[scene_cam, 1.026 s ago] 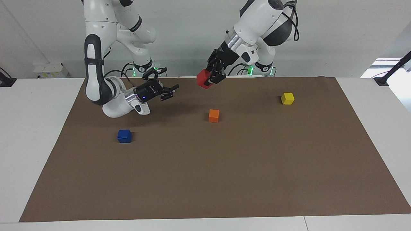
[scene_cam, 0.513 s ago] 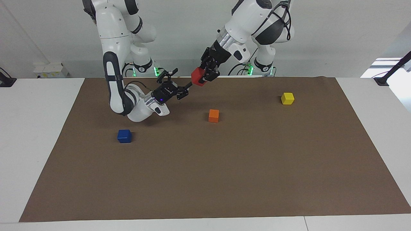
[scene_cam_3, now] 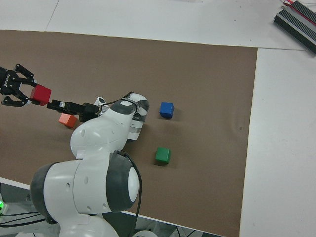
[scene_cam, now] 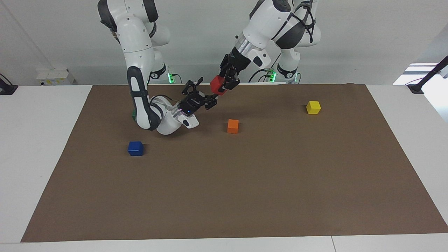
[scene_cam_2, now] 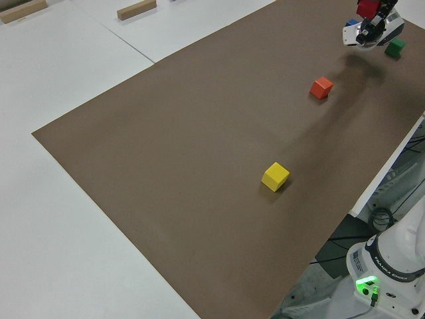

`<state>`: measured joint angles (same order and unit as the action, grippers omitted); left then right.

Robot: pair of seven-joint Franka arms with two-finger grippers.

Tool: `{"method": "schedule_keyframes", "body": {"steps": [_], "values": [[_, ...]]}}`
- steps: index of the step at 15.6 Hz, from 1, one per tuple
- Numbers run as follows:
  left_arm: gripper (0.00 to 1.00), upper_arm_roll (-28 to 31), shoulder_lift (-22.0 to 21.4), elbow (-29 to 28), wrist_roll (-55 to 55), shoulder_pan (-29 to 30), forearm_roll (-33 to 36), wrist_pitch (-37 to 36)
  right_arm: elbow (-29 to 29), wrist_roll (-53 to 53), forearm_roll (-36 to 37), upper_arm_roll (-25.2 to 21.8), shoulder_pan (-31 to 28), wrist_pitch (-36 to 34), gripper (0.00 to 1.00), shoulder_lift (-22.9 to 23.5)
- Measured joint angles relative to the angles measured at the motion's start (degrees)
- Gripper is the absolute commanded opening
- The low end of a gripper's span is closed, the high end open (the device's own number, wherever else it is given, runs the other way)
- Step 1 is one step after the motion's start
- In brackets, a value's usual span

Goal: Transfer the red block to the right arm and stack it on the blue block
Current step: 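Close the right gripper on the red block held by the left gripper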

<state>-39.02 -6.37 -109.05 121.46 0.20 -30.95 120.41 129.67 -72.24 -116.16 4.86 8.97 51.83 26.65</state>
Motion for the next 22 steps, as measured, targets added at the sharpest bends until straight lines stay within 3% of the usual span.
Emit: {"method": "schedule_keyframes", "body": {"steps": [6,8,9,10,11,19,21,22], "values": [[0.0,0.0,-1.1,-1.4,0.0,-0.2,-0.1,0.1,-1.7,0.0,-4.4,0.0,3.8,0.2,0.99,0.1],[0.0,0.0,-1.2,-1.5,0.0,-0.2,-0.1,0.1,-1.8,0.0,-4.4,0.0,4.0,0.2,0.83,0.1],[0.0,0.0,-1.2,-1.6,0.0,-0.2,-0.1,0.1,-1.8,0.0,-4.4,0.0,4.3,0.4,0.7,0.2],[0.0,0.0,-1.2,-1.7,0.0,-0.2,-0.1,0.1,-1.8,0.0,-4.4,0.0,4.4,0.8,0.2,0.2],[0.0,0.0,-1.2,-1.7,0.0,-0.2,-0.1,0.1,-1.8,0.0,-4.4,0.0,4.6,1.2,0.0,0.3],[0.0,0.3,-1.3,-2.1,-0.8,-0.2,-0.3,0.1,-1.8,0.5,-4.4,0.0,4.9,1.5,0.0,0.4],[1.0,0.3,-1.4,-2.1,-0.8,-0.2,-0.3,0.1,-1.8,0.5,-4.4,0.0,4.9,1.5,0.0,0.4],[1.0,0.3,-1.4,-2.1,-0.8,-0.2,-0.3,0.2,-1.8,0.5,-4.4,0.0,4.9,1.5,0.0,0.4]]}}
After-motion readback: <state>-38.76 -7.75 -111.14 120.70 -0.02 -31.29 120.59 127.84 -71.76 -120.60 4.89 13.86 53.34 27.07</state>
